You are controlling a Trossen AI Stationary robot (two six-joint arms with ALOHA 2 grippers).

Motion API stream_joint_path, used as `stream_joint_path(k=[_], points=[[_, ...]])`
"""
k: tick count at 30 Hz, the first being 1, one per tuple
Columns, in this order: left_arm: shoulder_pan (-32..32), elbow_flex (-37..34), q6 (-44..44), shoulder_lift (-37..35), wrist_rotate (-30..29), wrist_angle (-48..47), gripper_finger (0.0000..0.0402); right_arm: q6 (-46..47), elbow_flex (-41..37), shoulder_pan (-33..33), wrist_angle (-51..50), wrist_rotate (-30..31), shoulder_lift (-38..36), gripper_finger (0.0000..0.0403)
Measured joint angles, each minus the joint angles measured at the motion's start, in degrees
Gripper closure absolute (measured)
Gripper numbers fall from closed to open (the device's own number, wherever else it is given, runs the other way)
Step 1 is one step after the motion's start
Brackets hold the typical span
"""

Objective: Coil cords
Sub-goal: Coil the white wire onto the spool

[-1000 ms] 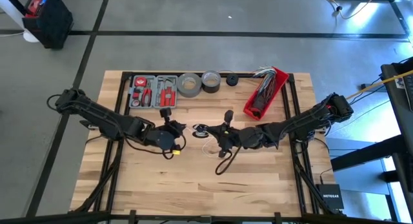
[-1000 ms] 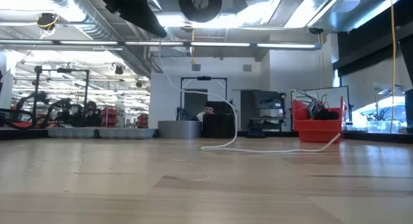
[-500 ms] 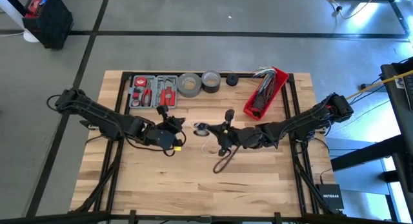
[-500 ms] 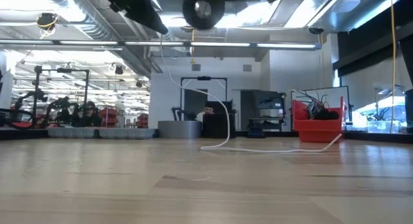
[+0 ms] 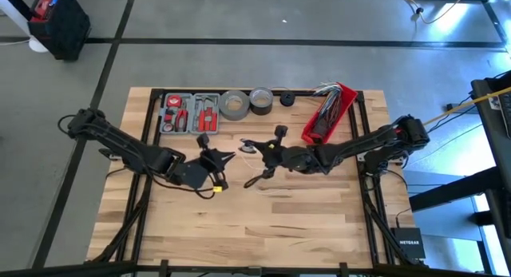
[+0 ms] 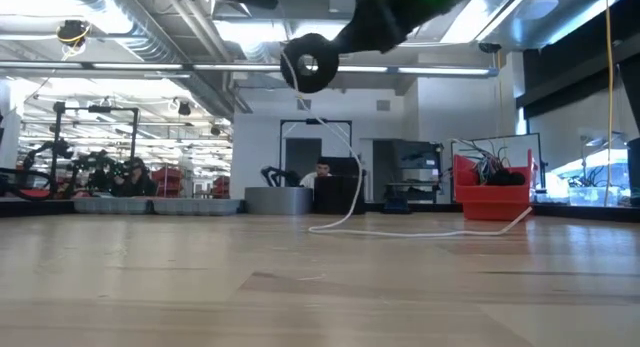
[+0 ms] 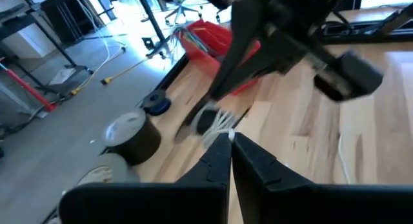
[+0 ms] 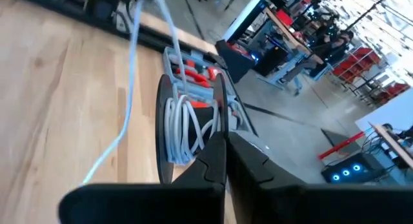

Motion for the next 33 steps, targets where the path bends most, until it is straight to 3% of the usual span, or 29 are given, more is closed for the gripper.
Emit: stream_joint_path(k=[8,16,24,33], points=[[2.30,0.00,5.75,4.96,7.41,10.87,0.0396,2.71,0.00,-0.74,5.46,-2.01,1.36,0.0397],[5.54,0.00,8.80,10.27,7.79,17.37,0.0395,5.84,0.00,-0.65,9.07,-7.17,1.36,0.0397],[7.58,0.02,8.89,11.97,7.00,15.31,0.0398,10.58,-0.07,-0.34,14.80,-4.99,0.69,0.0397],[9.22,0.15,8.89,13.84,7.25,15.11,0.0396,9.43,-0.22,2.90,17.41,2.95,-1.66,0.0397]])
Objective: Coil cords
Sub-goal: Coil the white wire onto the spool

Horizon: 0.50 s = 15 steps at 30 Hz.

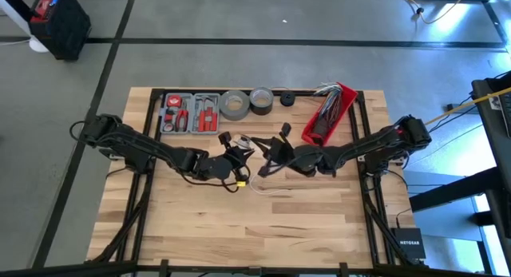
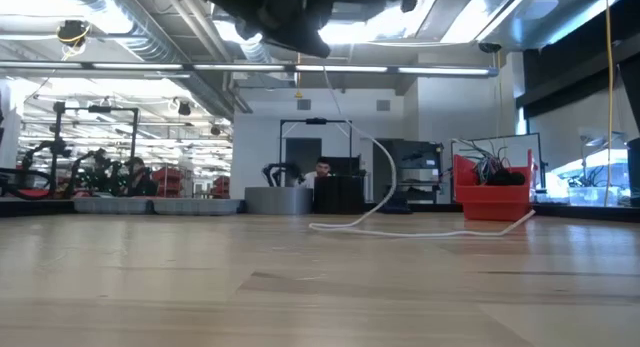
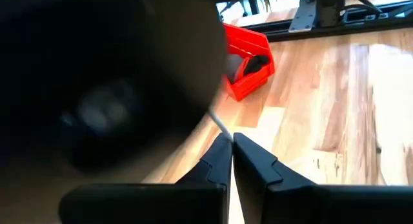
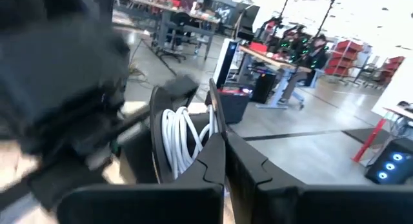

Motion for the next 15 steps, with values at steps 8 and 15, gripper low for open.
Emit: stream_joint_path(k=[8,15], points=[[0.04,0.00,1.31,0.64,0.36,0.03,0.0398,-4.58,0.00,3.30,-0.42,6.83,-2.44,0.0397],[0.06,-0.68,2.99,1.17,0.71,-0.63,0.0399,-11.99,0.20,6.95,7.59,8.81,-2.75,0.0397]])
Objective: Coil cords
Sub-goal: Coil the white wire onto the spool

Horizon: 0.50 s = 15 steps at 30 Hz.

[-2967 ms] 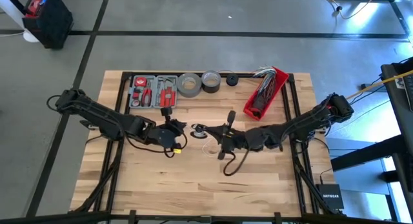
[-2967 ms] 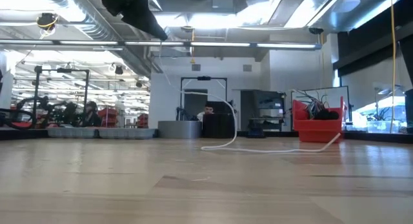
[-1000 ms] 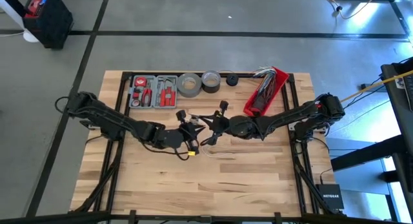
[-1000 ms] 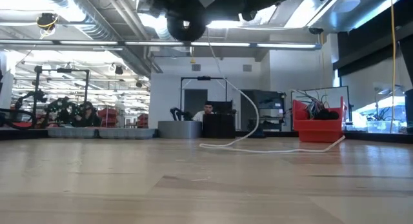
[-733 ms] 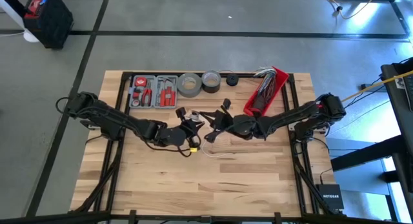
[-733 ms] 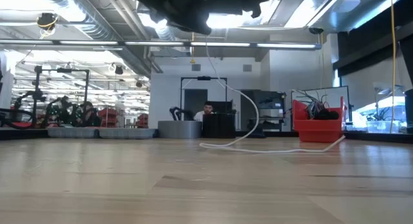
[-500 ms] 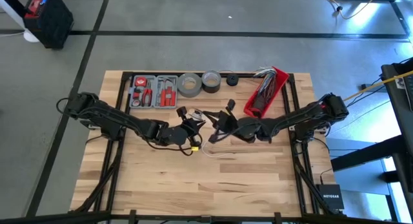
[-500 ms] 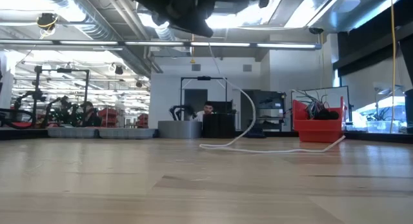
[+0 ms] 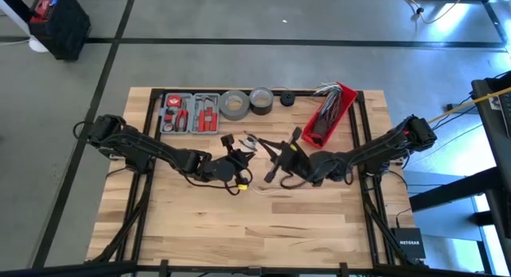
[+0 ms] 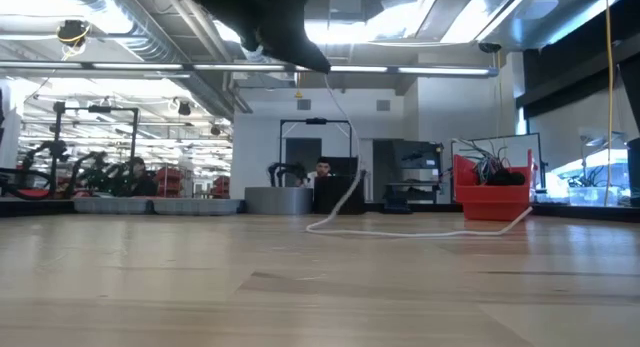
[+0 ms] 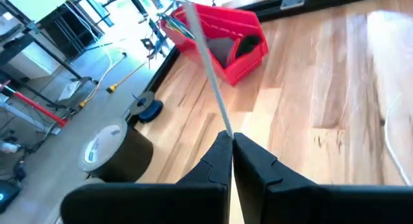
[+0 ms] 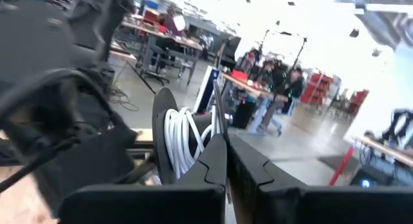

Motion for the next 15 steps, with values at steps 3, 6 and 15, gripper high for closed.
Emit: stream_joint_path(k=[3,6,15], points=[[0.50,-0.44,0.94,-0.16,0.05,0.59,0.0400,-3.72,0.00,2.19,1.99,0.97,-0.46,0.0397],[1.18,-0.97,1.10,-0.18,0.19,0.39,0.0397,-6.20,0.00,4.28,2.98,3.05,-1.07,0.0397],[1.38,-1.17,3.22,-0.23,-0.54,-2.62,0.0399,-10.42,0.17,8.10,3.29,3.28,-2.78,0.0397]])
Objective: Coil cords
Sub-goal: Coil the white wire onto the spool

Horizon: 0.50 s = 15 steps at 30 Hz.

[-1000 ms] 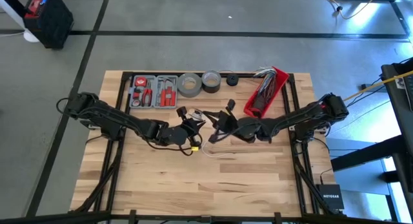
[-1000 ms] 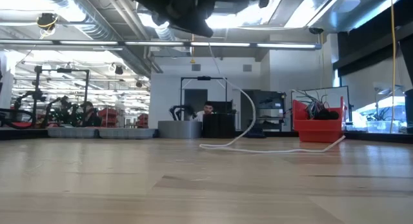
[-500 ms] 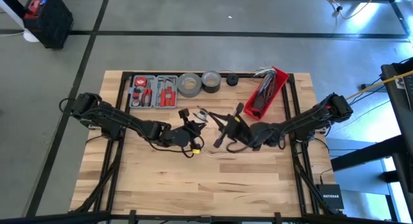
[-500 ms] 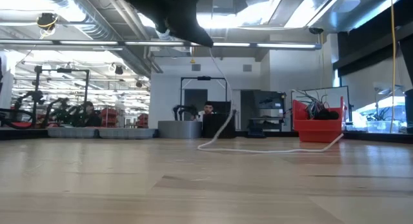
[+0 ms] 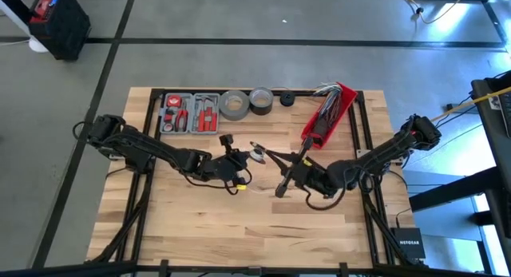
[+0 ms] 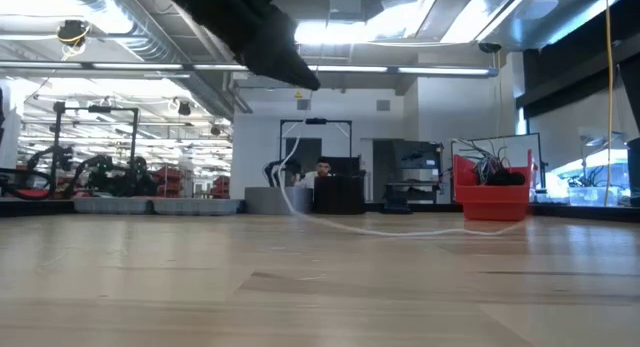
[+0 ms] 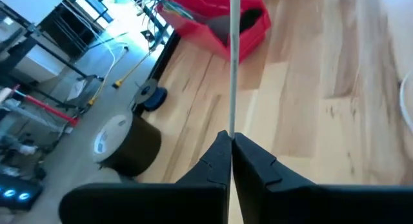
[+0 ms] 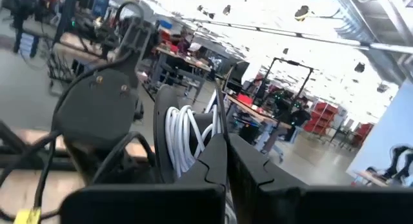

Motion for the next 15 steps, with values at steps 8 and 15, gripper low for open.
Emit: stream_joint_path(k=[8,15], points=[[-1.83,-0.07,-3.17,-7.09,-8.83,-11.68,0.0400,-0.66,0.11,-0.48,-6.99,-2.45,-0.02,0.0397],[-5.77,-0.05,-13.04,-16.89,-10.05,-21.73,0.0400,1.13,0.15,-3.83,-16.75,-9.38,0.00,0.0397]])
